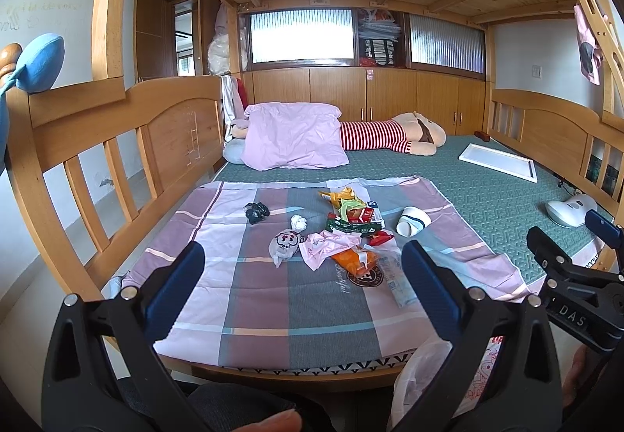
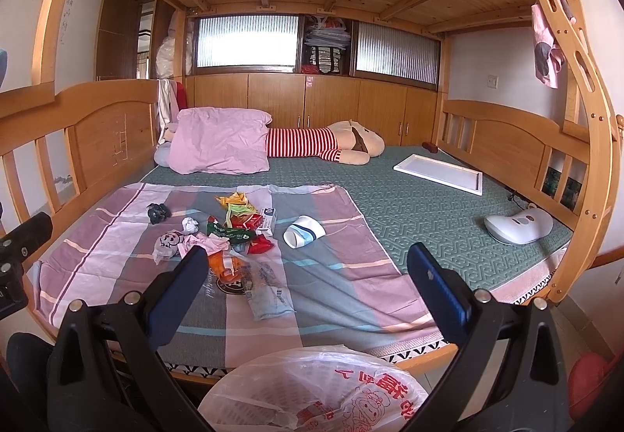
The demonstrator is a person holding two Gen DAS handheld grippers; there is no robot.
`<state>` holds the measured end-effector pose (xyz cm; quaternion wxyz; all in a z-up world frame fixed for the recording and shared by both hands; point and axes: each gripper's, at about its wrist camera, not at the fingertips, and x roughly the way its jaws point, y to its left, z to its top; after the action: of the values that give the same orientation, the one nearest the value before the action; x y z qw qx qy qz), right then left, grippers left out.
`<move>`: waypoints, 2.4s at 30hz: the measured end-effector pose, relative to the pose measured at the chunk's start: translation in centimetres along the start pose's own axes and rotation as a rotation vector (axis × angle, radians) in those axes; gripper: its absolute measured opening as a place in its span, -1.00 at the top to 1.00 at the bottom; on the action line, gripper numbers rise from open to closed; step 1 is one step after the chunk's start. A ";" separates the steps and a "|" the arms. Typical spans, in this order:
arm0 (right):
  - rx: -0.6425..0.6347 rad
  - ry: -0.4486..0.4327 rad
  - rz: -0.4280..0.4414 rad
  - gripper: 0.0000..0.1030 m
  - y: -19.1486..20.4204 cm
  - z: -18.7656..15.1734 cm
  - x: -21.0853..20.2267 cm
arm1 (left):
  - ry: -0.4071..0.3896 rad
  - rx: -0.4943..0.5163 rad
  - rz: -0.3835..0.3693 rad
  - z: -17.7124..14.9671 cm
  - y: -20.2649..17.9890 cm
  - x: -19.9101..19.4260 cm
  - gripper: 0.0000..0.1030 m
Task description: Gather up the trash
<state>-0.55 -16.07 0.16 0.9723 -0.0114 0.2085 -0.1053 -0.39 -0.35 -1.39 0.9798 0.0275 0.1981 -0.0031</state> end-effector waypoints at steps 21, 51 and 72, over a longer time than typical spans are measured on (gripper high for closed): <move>0.009 0.005 -0.004 -0.94 -0.6 -0.1 -0.1 | 0.004 0.005 -0.003 0.0 0.0 0.2 -0.95; 0.006 0.007 -0.006 -0.94 -0.6 -0.1 0.0 | 0.020 0.011 -0.013 -0.6 -0.7 0.6 -0.95; -0.024 0.297 0.156 -0.36 -1.8 1.2 10.4 | 0.254 -0.176 0.113 -0.8 11.1 16.1 -0.45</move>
<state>8.82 -19.98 -2.83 0.9357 0.0089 0.3517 -0.0277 14.34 10.84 -7.77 0.9441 -0.0472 0.3180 0.0726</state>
